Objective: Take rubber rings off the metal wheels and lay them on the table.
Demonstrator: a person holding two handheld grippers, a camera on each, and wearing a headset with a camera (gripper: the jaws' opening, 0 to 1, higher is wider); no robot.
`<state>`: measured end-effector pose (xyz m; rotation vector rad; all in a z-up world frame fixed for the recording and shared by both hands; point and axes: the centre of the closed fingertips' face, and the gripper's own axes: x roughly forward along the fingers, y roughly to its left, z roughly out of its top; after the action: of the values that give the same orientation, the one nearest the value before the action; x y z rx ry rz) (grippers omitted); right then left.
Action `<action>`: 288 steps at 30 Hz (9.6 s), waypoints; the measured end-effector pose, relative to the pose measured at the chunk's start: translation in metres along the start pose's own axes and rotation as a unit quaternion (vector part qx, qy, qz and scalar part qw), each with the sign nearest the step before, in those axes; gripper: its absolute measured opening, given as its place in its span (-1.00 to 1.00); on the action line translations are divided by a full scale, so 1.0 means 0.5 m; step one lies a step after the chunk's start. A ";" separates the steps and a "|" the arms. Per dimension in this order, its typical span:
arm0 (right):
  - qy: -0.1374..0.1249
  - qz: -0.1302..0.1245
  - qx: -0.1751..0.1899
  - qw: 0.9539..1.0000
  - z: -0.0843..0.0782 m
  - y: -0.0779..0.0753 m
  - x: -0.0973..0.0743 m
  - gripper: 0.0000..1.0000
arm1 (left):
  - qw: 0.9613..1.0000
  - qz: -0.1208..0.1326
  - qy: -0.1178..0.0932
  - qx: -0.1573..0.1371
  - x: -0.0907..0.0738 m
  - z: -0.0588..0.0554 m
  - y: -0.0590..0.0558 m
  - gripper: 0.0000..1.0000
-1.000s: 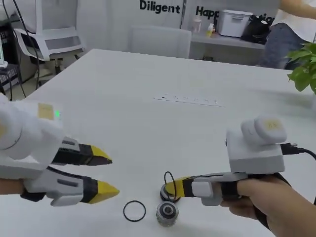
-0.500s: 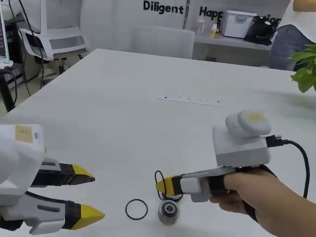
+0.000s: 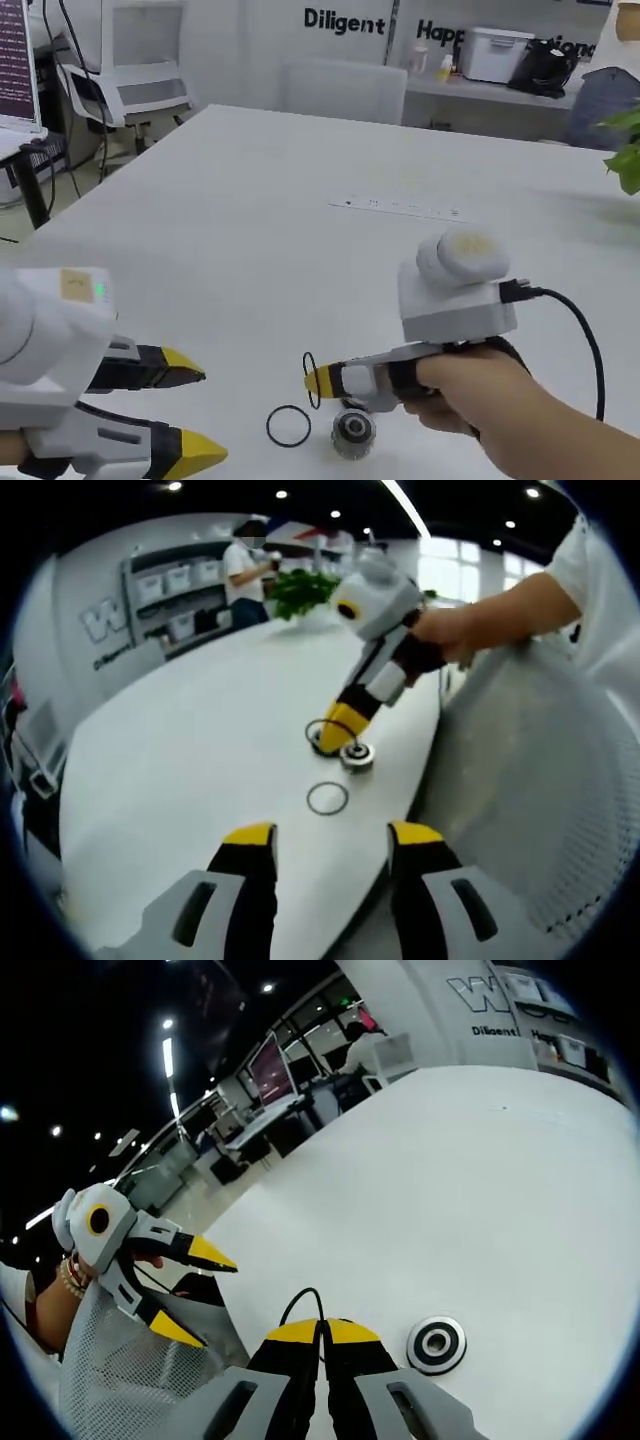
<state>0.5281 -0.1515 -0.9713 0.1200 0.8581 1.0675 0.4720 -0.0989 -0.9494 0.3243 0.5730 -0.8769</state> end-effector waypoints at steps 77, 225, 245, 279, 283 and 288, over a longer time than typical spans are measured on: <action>-0.045 -0.044 -0.030 0.998 0.027 -0.102 -0.103 -0.78 | 0.994 -0.055 -0.038 0.080 0.109 0.175 0.055 -0.06; -0.005 -0.074 -0.076 0.994 -0.025 -0.154 -0.055 -1.00 | 0.997 -0.047 -0.034 0.041 0.308 0.094 0.017 -0.75; -0.011 -0.083 -0.074 0.994 -0.022 -0.164 -0.058 -1.00 | 0.997 -0.042 -0.040 0.043 0.307 0.095 0.016 -0.74; -0.027 -0.080 -0.067 0.994 0.002 -0.151 -0.064 -1.00 | 0.989 -0.091 -0.035 0.109 0.234 0.151 -0.011 -0.32; -0.036 -0.077 -0.064 0.994 0.011 -0.148 -0.067 -1.00 | 0.990 -0.088 -0.023 0.103 0.207 0.145 0.009 -0.24; -0.049 -0.069 -0.062 0.995 0.026 -0.135 -0.068 -1.00 | 0.992 -0.081 -0.021 0.093 0.162 0.138 0.025 -0.10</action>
<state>0.5784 -0.2094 -0.9758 0.0098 0.7000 0.9746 0.5462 -0.1758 -0.9412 0.4319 0.4838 -1.0952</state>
